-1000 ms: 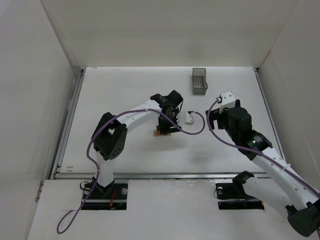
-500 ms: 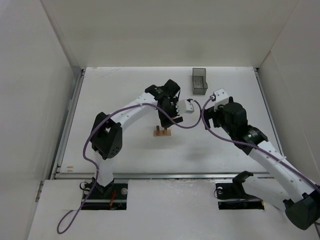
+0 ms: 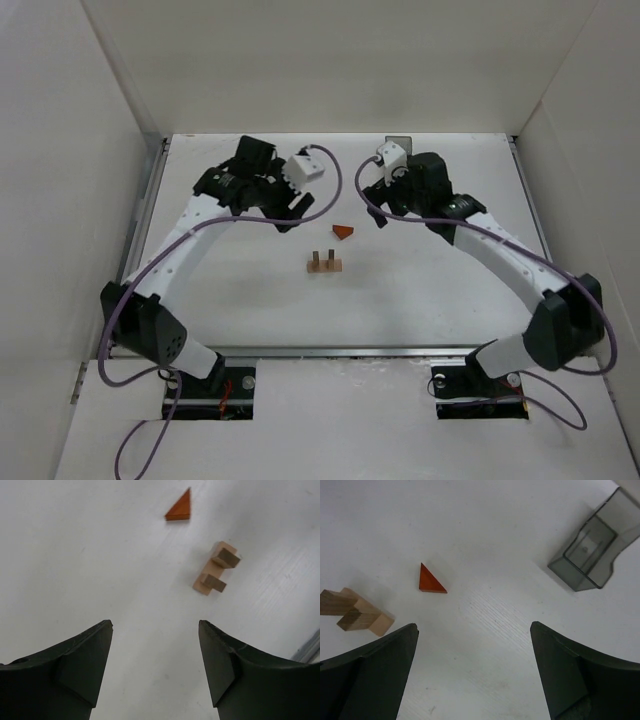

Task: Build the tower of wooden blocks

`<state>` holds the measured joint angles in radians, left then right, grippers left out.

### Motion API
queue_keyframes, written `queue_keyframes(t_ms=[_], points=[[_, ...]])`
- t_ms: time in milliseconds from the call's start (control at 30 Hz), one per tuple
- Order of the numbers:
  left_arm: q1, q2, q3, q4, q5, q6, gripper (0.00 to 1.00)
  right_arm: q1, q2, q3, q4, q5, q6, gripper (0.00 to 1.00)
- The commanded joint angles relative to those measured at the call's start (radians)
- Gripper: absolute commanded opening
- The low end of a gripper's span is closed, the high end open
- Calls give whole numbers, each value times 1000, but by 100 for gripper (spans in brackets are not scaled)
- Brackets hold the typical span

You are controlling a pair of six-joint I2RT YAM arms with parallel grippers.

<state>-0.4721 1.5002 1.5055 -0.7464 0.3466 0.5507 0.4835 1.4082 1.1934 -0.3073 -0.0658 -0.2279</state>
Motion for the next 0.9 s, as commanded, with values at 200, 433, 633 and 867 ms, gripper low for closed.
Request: queue_keyframes(t_ms=[200, 433, 633, 867], points=[[168, -155, -176, 242, -156, -282, 69, -8, 307, 140, -26, -118, -90, 97], [227, -155, -197, 262, -181, -313, 69, -8, 409, 150, 10, -204, -100, 96], [248, -155, -197, 262, -181, -313, 67, 1, 495, 218, -16, -203, -100, 94], [257, -146, -206, 271, -192, -313, 67, 44, 549, 264, -59, -183, -113, 94]])
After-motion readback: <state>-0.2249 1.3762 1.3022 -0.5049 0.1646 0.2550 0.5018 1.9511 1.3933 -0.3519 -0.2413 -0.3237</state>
